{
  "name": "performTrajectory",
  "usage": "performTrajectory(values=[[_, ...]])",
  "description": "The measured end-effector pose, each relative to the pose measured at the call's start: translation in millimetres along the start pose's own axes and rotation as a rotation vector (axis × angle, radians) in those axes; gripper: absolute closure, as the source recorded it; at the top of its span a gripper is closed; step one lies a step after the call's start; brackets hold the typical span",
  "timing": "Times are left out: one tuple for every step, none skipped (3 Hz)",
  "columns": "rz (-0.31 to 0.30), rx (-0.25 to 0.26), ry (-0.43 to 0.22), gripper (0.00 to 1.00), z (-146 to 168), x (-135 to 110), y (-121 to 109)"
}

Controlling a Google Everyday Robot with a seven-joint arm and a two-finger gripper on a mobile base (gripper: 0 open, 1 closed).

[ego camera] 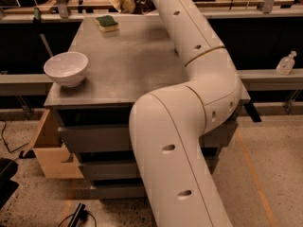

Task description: Move brown chip bag near sponge

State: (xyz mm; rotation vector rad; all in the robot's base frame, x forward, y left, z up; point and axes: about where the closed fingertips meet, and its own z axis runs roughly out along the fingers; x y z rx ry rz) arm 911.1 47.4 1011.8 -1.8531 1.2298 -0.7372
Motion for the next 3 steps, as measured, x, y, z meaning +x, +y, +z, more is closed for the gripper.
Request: performTrajectory(values=[[-0.001, -0.005, -0.002, 0.29, 3.2, -1.6, 2.2], [-0.002, -0.010, -0.004, 0.04, 6.8, -3.3, 4.8], [-0.003, -0.013, -0.005, 0.00, 8.7, -4.2, 6.3]])
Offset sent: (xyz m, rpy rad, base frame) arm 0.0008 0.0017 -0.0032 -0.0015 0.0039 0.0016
